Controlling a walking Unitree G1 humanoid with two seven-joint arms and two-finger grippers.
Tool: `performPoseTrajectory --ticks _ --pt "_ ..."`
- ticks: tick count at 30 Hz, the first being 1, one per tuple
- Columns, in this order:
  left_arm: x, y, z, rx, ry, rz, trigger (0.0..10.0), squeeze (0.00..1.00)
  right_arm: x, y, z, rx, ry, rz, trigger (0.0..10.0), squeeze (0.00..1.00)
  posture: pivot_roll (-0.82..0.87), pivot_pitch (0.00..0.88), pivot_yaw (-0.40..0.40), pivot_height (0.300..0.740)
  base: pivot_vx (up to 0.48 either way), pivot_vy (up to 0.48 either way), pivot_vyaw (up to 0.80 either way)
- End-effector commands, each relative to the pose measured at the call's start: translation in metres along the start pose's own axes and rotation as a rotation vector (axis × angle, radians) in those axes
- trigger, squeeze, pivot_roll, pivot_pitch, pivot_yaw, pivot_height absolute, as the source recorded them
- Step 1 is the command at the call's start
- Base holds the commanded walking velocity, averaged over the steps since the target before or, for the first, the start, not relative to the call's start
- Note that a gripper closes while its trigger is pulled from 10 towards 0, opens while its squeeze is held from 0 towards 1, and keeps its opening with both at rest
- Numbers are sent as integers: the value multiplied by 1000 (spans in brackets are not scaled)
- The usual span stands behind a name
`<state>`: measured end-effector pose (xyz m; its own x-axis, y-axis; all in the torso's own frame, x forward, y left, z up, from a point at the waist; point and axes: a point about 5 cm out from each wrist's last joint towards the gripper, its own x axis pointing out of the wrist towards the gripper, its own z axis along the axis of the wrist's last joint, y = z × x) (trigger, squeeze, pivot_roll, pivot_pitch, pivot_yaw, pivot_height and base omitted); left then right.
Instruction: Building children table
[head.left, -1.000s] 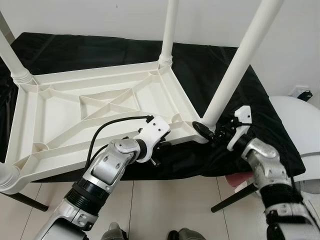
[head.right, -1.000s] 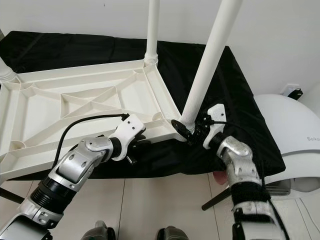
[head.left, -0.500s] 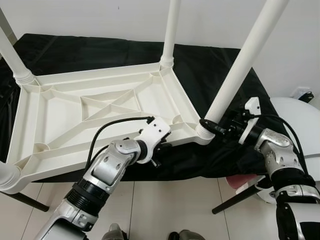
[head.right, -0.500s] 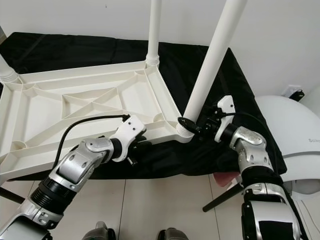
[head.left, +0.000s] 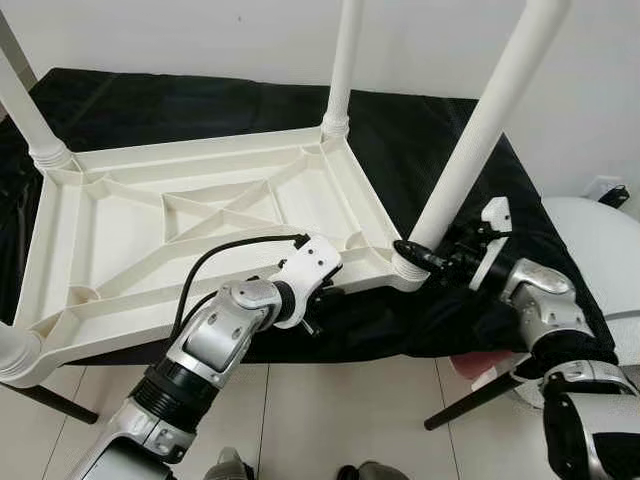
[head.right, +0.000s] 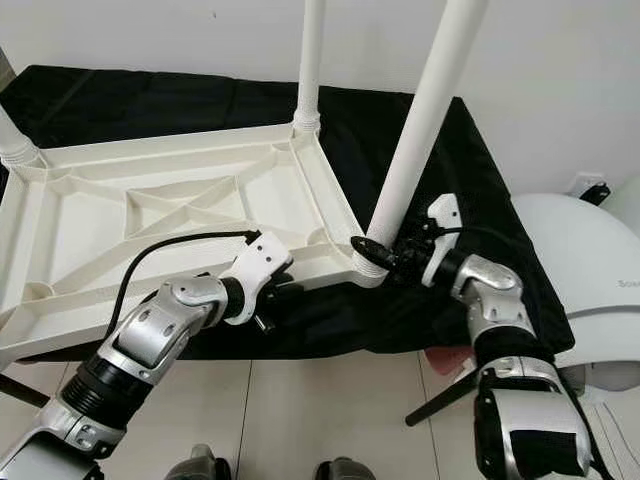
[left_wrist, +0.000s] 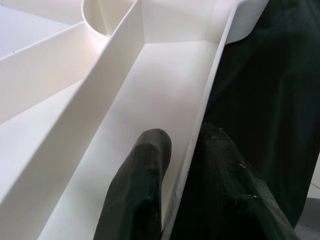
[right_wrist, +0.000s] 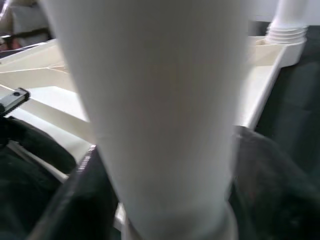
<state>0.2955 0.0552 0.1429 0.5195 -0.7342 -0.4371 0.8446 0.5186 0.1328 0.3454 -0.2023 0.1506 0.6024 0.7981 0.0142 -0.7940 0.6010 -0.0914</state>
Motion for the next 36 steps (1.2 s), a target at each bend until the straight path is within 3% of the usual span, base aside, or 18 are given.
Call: performPoseTrajectory --ticks 1,2,18,22,25,28,33,36 --pt "1 -6 4 22 -5 -74 10000 0 1 0 1 -10 -1 16 1020 0 -17 59 -49 740 0 0 0" --pt "1 -6 4 22 -5 -74 10000 0 2 1 1 -5 -7 24 0 0 -17 59 -49 740 0 0 0" --pt "1 -7 5 20 -8 -74 10000 0 2 0 4 -8 -34 19 0 0 -17 62 -55 740 0 0 0" --pt "0 -9 4 13 -9 -71 10000 0 5 8 10 -46 -103 -138 0 0 -23 68 -71 740 0 0 0" --pt "1 -9 3 12 -9 -71 10000 0 7 12 12 -48 -123 -172 0 0 -23 68 -72 740 0 0 0" --pt "1 -9 3 11 -10 -70 10000 0 9 16 12 -43 -132 -200 0 0 -24 69 -73 740 0 0 0" --pt "1 -10 4 7 -13 -71 10000 0 19 28 6 6 -140 -405 0 0 -24 70 -78 740 0 0 0" --pt "1 -10 4 6 -13 -70 10000 0 23 34 4 10 -143 -463 0 0 -22 69 -80 740 0 0 0"
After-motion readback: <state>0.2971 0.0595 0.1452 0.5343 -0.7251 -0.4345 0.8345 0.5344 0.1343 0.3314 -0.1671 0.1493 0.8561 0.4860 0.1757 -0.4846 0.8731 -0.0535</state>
